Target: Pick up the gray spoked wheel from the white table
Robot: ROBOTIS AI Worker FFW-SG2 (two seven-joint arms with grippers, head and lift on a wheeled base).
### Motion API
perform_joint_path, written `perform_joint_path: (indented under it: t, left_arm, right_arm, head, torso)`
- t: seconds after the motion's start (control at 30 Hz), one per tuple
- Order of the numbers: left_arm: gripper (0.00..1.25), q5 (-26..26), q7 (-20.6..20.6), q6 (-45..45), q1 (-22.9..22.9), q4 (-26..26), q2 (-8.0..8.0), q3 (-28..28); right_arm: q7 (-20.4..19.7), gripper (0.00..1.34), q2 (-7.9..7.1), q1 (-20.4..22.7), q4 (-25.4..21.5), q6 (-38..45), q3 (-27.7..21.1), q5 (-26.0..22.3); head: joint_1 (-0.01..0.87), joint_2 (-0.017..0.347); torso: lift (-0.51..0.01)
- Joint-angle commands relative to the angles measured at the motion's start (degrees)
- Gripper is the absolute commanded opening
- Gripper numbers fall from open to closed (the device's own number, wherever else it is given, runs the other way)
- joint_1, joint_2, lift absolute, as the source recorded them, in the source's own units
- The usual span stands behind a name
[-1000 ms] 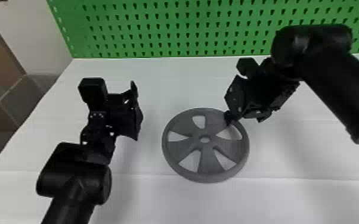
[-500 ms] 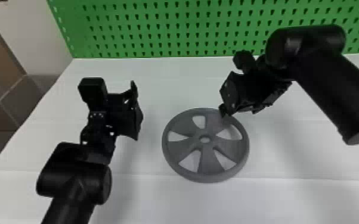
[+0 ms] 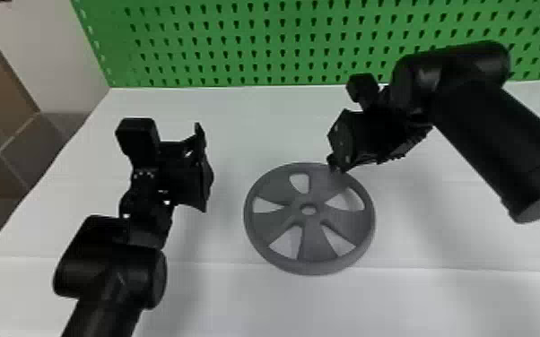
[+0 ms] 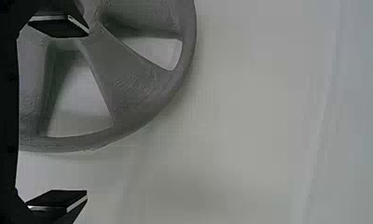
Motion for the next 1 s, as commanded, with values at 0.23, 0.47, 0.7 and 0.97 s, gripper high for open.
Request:
perform_joint_path:
  t: [0.23, 0.47, 0.7, 0.97]
  left_arm:
    - [1.06, 0.00, 0.00, 0.00, 0.08, -0.06, 0.00, 0.13]
    - [1.06, 0.08, 0.00, 0.00, 0.08, 0.03, 0.09, 0.30]
    - [1.06, 0.08, 0.00, 0.00, 0.08, -0.06, 0.09, 0.21]
    - [1.06, 0.17, 0.00, 0.00, 0.08, -0.06, 0.09, 0.21]
  right_arm:
    - [0.00, 1.26, 0.01, -0.40, 0.00, -0.38, 1.13, 0.28]
    - [0.00, 1.26, 0.01, 0.12, 0.00, -1.70, 1.04, -0.68]
    - [0.00, 1.26, 0.10, 0.12, 0.00, -1.26, 1.74, 0.19]
    - [2.81, 1.26, 0.45, 1.18, 0.00, -3.46, -0.63, 4.06]
  head:
    - [0.779, 0.132]
    - [0.779, 0.132]
    - [0.779, 0.132]
    - [0.779, 0.132]
  torso:
    - [-0.085]
    - [-0.085]
    - [-0.085]
    - [-0.085]
